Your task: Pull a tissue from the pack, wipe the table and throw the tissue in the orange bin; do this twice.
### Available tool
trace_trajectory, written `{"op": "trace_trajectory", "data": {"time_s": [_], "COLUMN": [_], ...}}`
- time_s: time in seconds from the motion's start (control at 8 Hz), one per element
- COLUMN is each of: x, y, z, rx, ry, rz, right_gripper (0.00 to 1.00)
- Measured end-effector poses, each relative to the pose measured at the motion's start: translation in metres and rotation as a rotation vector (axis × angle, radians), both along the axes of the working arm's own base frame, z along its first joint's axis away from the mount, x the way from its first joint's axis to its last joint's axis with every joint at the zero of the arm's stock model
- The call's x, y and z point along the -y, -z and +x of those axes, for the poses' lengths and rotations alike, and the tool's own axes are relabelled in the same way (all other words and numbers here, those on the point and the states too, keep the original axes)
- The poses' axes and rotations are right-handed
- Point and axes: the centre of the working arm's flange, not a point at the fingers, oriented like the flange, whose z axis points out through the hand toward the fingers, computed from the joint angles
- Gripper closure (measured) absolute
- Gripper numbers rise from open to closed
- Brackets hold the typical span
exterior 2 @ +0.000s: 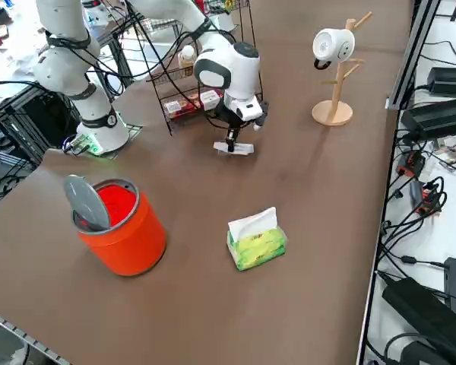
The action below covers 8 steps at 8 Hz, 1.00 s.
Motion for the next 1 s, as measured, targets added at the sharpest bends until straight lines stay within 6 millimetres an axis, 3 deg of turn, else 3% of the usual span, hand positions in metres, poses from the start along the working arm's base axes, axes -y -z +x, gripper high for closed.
{"op": "trace_trajectory", "data": {"time_s": [0.38, 1.0], "x": [-0.020, -0.027], "y": [0.001, 0.002], "z": [-0.004, -0.005], "rx": [0.004, 0.011], "ry": [0.025, 0.047], "rz": [-0.012, -0.018], "right_gripper": [0.97, 0.97]}}
